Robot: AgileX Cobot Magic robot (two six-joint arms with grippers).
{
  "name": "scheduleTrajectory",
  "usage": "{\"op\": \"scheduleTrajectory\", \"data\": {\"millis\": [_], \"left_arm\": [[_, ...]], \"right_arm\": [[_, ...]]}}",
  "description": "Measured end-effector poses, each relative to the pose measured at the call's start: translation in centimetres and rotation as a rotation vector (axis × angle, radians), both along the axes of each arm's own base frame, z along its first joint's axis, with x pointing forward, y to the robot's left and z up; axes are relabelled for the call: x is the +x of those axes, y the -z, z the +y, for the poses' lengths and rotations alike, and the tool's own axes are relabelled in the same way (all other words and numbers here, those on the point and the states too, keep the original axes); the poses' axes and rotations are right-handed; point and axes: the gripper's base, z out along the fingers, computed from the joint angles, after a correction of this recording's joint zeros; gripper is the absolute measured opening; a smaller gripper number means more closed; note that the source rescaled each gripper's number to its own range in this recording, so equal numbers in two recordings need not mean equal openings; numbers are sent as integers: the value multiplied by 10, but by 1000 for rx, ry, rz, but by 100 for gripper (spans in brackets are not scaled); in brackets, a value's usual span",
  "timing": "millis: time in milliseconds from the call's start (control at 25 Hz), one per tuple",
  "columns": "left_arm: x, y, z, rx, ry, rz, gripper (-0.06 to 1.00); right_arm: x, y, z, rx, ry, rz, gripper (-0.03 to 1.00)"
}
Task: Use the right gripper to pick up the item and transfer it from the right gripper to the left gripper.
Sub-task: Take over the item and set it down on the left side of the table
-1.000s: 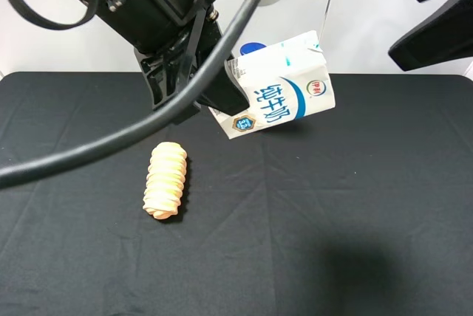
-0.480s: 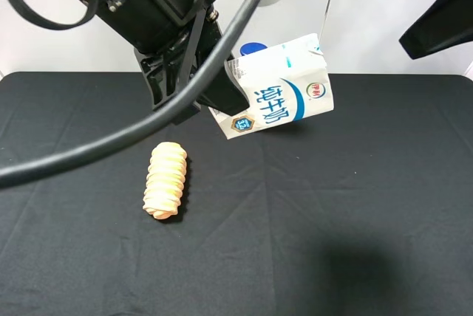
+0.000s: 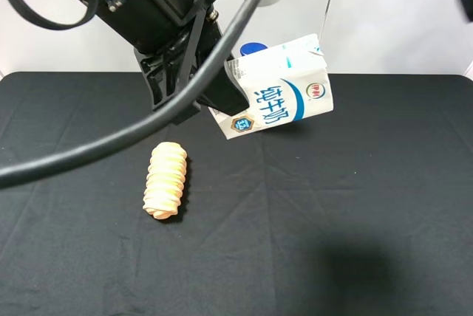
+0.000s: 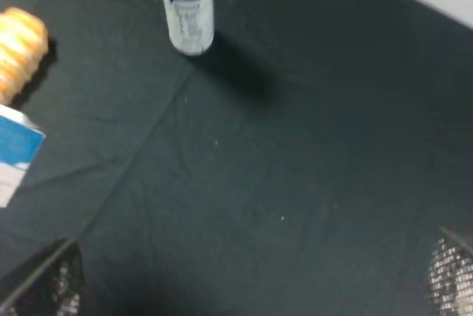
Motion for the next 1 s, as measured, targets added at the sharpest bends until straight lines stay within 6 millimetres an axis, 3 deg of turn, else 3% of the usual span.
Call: {"op": "scheduleTrajectory", "data": {"millis": [320, 640, 840, 1000], "left_arm": [[0, 0, 0, 0, 0, 0, 2], [0, 0, 0, 0, 0, 0, 2], [0, 0, 0, 0, 0, 0, 2], [0, 0, 0, 0, 0, 0, 2]], "right_arm": [[-61, -22, -26, 131, 50, -159, 100], [-108, -27, -45, 242, 87, -259, 100], [-119, 5, -49, 243, 103, -216, 100], [-114, 53, -48, 194, 114, -106, 100]]}}
